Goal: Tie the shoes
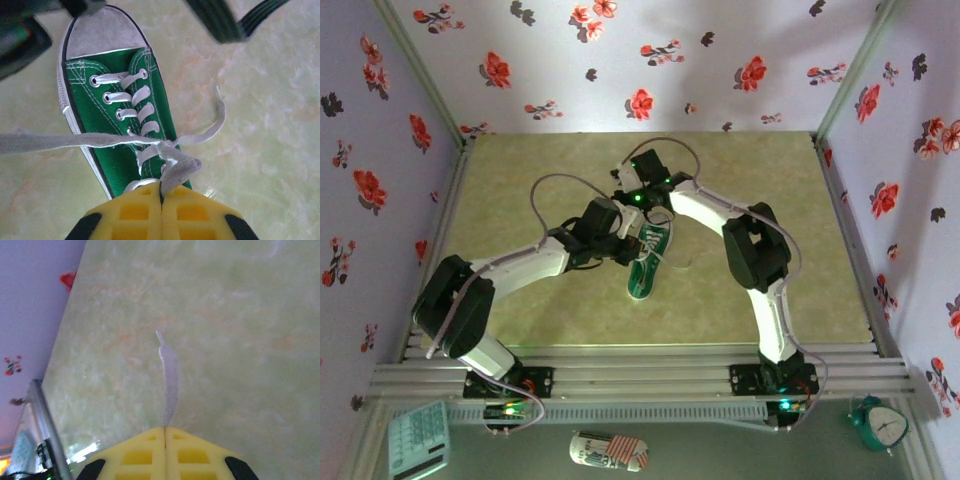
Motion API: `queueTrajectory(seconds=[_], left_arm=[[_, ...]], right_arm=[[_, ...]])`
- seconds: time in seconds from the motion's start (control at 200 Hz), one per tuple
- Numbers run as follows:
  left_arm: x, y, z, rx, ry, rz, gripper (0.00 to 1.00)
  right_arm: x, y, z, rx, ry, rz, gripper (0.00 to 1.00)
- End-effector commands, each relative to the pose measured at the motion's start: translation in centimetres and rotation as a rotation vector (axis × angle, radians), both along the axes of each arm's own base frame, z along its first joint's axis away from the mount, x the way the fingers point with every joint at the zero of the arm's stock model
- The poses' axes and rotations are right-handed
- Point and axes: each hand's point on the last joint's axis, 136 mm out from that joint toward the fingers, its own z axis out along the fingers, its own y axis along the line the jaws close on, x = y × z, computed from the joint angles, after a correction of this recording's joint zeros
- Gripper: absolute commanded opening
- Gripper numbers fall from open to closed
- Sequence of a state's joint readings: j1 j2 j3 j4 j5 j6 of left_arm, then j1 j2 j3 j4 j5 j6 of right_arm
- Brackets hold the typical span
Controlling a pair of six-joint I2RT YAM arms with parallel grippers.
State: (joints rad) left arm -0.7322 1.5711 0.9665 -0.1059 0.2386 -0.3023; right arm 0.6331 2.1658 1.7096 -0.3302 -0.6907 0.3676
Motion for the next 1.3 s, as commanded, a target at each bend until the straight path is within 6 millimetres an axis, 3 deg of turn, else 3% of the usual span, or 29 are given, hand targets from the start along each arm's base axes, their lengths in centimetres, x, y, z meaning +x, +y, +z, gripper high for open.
queueTrajectory(seconds=[0.0, 0.375, 0.59, 0.765, 0.875, 0.97, 1.09, 1.16, 1.24, 1.295], left_arm=[[-0.1, -0.2, 1.0, -0.022, -0.030, -0.003, 0.00], [-1.0, -0.6, 0.5, -0.010, -0.027, -0.038, 0.00], [-1.4, -0.7, -0.1, -0.005, -0.017, -0.045, 0.00], [-1.4, -0.7, 0.0, -0.007, -0.021, -0.042, 0.00], [-1.1, -0.2, 0.1, -0.007, -0.028, -0.010, 0.00], [-0.8, 0.2, 0.3, -0.019, -0.026, 0.011, 0.00], [-0.5, 0.4, 0.7, -0.042, -0.017, 0.011, 0.00], [-0.4, 0.3, 0.7, -0.050, -0.003, -0.005, 0.00], [-0.3, 0.0, 0.6, -0.064, 0.022, -0.031, 0.00], [-0.2, -0.3, 0.5, -0.076, 0.045, -0.051, 0.00]], right_arm=[[-2.6, 2.0, 0.7, 0.093, 0.103, 0.116, 0.00], [-6.5, 3.0, -1.8, 0.096, 0.236, 0.267, 0.00], [-6.2, 2.7, -2.1, 0.067, 0.212, 0.268, 0.34], [-3.4, 1.9, -0.6, 0.035, 0.108, 0.193, 0.39], [0.2, -0.3, 1.4, 0.016, -0.016, 0.043, 0.40], [2.6, -4.1, 3.2, -0.034, -0.186, -0.116, 0.41], [3.7, -9.3, 5.7, -0.122, -0.403, -0.288, 0.43], [3.2, -11.8, 6.4, -0.204, -0.497, -0.333, 0.55], [2.4, -14.2, 5.7, -0.265, -0.558, -0.374, 0.88], [1.6, -15.3, 4.8, -0.273, -0.596, -0.378, 0.92]])
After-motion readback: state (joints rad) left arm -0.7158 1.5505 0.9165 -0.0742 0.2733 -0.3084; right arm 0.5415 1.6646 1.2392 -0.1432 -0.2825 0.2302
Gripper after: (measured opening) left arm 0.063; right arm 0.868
